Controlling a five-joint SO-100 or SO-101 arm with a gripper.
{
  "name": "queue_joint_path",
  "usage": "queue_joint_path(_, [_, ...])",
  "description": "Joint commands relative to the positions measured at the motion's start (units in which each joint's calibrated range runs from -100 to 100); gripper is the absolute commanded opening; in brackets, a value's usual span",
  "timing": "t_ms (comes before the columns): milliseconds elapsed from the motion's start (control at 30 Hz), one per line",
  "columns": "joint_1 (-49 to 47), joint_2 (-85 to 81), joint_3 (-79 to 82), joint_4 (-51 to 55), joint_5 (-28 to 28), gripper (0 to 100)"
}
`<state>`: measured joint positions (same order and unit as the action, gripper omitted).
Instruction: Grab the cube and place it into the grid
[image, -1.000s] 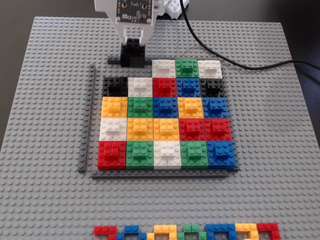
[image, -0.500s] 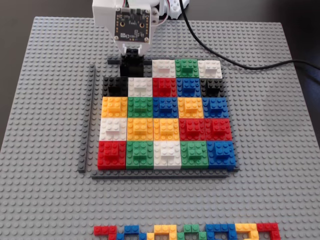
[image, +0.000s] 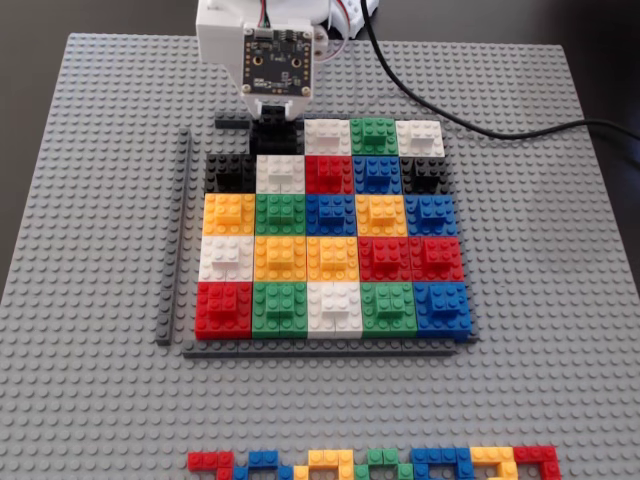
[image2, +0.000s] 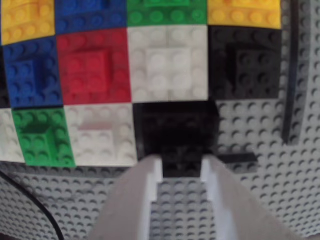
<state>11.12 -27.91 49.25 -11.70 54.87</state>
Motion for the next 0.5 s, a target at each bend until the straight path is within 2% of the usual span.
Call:
queue_joint_path(0, [-0.9,0.3,-1.2,-0.3,-0.7,4])
queue_joint_path(467, [-1.9,1.1,-1.3,-1.2,-1.2,4])
